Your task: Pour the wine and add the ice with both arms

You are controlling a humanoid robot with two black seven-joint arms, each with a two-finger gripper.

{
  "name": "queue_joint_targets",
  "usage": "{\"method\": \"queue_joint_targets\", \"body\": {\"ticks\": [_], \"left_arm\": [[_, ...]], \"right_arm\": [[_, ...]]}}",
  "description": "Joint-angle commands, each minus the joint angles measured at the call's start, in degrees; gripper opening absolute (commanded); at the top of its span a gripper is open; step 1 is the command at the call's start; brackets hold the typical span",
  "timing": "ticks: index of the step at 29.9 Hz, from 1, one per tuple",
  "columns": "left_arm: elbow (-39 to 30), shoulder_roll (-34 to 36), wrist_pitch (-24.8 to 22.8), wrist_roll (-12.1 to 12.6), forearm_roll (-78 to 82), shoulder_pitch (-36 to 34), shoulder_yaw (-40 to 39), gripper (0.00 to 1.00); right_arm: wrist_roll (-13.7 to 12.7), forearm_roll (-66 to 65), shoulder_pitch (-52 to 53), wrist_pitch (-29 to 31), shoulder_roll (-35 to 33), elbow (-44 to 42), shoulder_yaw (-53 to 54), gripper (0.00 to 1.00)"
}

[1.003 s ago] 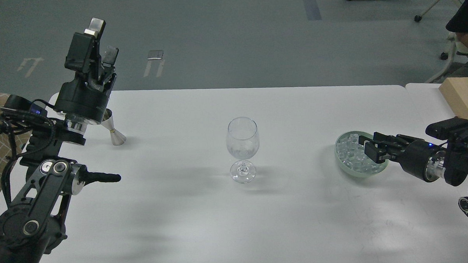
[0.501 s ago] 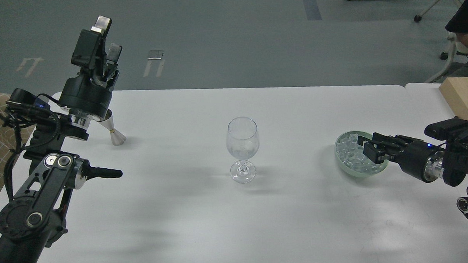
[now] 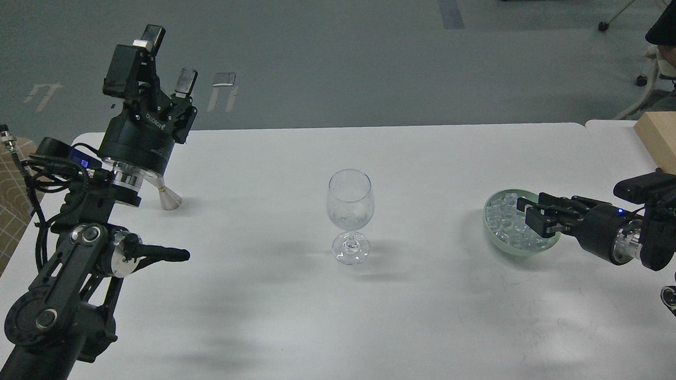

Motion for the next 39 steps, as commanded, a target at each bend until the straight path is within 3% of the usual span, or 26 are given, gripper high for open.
{"method": "queue_joint_targets", "body": {"ticks": [1, 8, 17, 25, 39], "left_arm": [[0.1, 0.2, -4.1, -0.1, -0.8, 0.0, -0.2, 0.98], [2.7, 0.1, -14.8, -1.4, -10.5, -0.5, -1.1, 0.98], [4.4, 0.1, -21.1, -0.7, -20.4, 0.0, -1.0, 0.98], [4.4, -0.5, -21.9, -1.3, -24.1, 0.9, -1.5, 0.98], [5.9, 0.1, -21.4, 0.2, -27.9, 1.9, -0.3, 0.98]], "right_arm": [[0.0, 0.0, 0.2, 0.0, 0.1, -0.1, -0.1, 0.49], [0.0, 0.0, 0.1, 0.0, -0.3, -0.1, -0.1, 0.49], [0.0, 0.0, -0.1, -0.1, 0.1, 0.0, -0.1, 0.49], [0.1, 0.0, 0.0, -0.1, 0.1, 0.0, 0.0, 0.49], [0.1, 0.0, 0.3, 0.0, -0.5, -0.2, 0.1, 0.49]]}}
